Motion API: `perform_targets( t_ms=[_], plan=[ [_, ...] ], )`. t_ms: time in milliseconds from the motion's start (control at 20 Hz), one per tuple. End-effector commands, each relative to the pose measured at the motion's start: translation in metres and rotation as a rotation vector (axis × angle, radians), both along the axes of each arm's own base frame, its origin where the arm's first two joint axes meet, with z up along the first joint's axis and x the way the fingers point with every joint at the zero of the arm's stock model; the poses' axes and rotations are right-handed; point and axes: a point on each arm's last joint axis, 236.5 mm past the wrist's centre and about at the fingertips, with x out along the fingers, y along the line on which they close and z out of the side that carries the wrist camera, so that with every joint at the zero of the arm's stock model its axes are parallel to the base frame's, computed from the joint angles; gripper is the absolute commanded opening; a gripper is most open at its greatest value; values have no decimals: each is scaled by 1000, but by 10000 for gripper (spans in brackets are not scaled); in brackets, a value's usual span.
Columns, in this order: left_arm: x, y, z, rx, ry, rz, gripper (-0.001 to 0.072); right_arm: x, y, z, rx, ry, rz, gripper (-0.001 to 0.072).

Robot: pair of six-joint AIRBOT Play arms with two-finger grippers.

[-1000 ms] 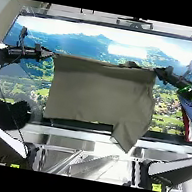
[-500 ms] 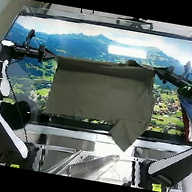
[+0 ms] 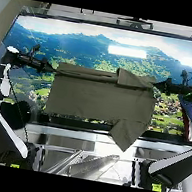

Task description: Fold the shirts.

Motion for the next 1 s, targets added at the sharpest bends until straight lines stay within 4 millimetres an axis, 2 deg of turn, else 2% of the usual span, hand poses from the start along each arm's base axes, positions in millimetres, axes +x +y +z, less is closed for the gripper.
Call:
perform_targets(
  t_ms=[0, 150, 400, 550, 750, 800, 850, 900, 950],
  plan=[
    [-9, 6, -17, 42, 39, 0, 10, -10, -8, -24, -52, 71, 6, 16],
    [-9, 7, -17, 48, 40, 0, 10, -18, -9, -40, -63, 130, 9, 16],
    [-5, 6, -16, 46, 29, 12, 10, -15, 2, -38, -60, 124, 28, 17],
    [0, 4, -7, 50, 5, 0, 10, -14, 4, -30, -58, 107, 34, 17],
    [17, -9, 16, 53, -72, -32, 13, -7, 9, -9, -31, 43, 40, 18],
    [18, -12, 20, 56, -80, -45, 76, -6, 9, -5, -34, 31, 42, 68],
    [19, -15, 23, 57, -82, -51, 286, -6, 9, -3, -37, 27, 42, 273],
    [19, -15, 27, 55, -75, -47, 294, -6, 8, -1, -38, 26, 39, 303],
    [17, -16, 31, 51, -62, -54, 293, -6, 7, 2, -39, 31, 31, 303]
  ],
)
